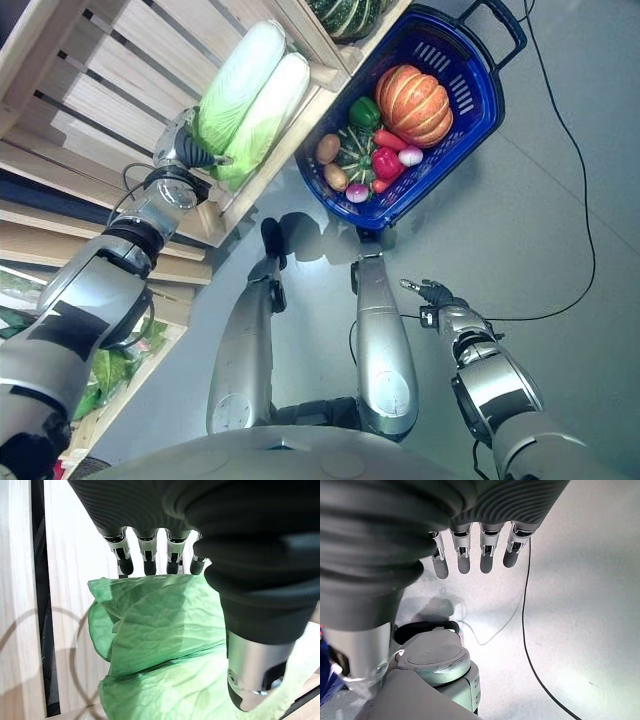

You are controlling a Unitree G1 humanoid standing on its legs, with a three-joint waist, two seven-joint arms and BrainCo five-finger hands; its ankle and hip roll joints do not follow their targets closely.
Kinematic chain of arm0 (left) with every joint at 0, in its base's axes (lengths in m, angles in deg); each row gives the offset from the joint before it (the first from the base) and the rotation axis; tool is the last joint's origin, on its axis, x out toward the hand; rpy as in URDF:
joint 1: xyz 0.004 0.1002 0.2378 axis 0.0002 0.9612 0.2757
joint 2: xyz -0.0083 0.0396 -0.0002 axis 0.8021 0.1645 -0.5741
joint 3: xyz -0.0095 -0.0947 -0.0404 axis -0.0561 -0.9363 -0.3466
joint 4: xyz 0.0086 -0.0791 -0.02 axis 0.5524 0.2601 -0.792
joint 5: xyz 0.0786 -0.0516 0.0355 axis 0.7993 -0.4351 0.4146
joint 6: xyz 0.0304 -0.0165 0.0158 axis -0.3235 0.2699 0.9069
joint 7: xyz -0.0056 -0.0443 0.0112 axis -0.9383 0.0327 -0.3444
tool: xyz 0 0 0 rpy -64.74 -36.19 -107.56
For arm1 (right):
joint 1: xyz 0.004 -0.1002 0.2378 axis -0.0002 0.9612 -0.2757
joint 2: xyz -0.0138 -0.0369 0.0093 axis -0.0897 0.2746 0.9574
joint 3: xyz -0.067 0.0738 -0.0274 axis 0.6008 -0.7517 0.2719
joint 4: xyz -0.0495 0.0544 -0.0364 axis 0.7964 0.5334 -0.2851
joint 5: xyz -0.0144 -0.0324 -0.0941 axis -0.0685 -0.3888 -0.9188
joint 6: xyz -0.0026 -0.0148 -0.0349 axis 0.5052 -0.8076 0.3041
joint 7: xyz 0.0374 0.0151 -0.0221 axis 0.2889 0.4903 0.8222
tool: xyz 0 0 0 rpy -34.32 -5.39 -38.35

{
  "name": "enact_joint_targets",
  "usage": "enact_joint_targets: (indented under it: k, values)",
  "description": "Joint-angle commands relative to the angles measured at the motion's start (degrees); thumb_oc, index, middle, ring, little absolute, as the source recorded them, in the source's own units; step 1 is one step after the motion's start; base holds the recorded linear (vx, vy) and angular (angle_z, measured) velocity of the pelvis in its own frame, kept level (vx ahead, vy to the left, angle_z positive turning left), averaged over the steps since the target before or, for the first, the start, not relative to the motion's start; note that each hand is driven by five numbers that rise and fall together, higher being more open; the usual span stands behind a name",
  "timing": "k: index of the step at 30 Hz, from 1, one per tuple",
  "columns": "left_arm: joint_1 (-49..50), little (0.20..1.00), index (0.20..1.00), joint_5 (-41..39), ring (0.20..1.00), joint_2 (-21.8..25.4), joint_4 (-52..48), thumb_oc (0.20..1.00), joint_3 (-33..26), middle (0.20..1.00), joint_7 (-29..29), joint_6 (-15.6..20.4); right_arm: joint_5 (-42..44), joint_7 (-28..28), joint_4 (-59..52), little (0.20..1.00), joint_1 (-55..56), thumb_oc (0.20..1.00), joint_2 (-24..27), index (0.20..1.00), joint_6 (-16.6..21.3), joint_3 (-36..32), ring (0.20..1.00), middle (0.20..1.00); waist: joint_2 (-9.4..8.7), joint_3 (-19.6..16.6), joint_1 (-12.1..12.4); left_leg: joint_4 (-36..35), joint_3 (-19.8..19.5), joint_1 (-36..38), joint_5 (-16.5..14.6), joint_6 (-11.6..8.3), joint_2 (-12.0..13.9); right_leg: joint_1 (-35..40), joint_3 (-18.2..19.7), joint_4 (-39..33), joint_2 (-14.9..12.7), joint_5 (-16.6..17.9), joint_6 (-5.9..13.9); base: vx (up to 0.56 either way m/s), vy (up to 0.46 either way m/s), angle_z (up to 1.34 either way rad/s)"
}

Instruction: Pick up fruits and vegetables into the basket

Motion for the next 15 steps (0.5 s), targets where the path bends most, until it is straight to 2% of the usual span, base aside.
enact_joint_targets:
  k: [1, 5, 8, 15]
  values:
    - [-0.75, 1.0, 1.0, 0.26, 1.0, 0.51, 4.34, 1.0, -4.31, 1.0, -1.4, -0.25, 0.26, -0.55, 0.02, 1.0, 2.04, 1.0, 1.07, 1.0, -1.12, 1.65, 1.0, 1.0, -1.4, -1.62, 0.53, 7.97, 0.44, -3.91, -5.07, 2.24, 0.48, -0.96, -1.58, 2.72, 1.2, -0.26, -3.14, 0.0, -0.004, -0.03]
    - [-1.47, 1.0, 1.0, 1.14, 1.0, 0.61, 4.58, 1.0, -4.53, 1.0, -5.24, -1.01, 0.73, -0.51, -0.08, 1.0, 1.86, 1.0, 0.96, 1.0, -1.2, 2.06, 1.0, 1.0, -1.59, -1.62, 0.56, 8.05, 0.25, -4.69, -4.95, 2.26, 0.32, -1.87, -1.54, 3.09, 1.46, -0.17, -3.13, 0.0, 0.0, 0.0]
    - [-2.3, 1.0, 1.0, 2.01, 1.0, 0.6, 5.21, 1.0, -4.75, 1.0, -6.39, -0.2, 1.04, -0.46, -0.11, 1.0, 1.47, 1.0, 0.72, 1.0, -1.26, 2.35, 1.0, 1.0, -1.8, -1.62, 0.52, 7.88, 0.11, -5.26, -4.66, 2.28, 0.19, -2.42, -1.5, 2.95, 1.6, 0.11, -3.12, 0.0, 0.0, 0.0]
    - [-3.23, 1.0, 1.0, 2.06, 1.0, 0.57, 5.83, 1.0, -5.56, 1.0, -9.25, -0.72, 1.81, -0.52, -0.26, 1.0, 1.2, 1.0, 0.37, 1.0, -1.49, 3.0, 1.0, 1.0, -2.1, -1.62, 0.54, 8.25, -0.06, -5.78, -4.93, 2.29, 0.05, -3.07, -1.41, 3.38, 1.78, -0.04, -3.07, 0.0, 0.0, 0.0]
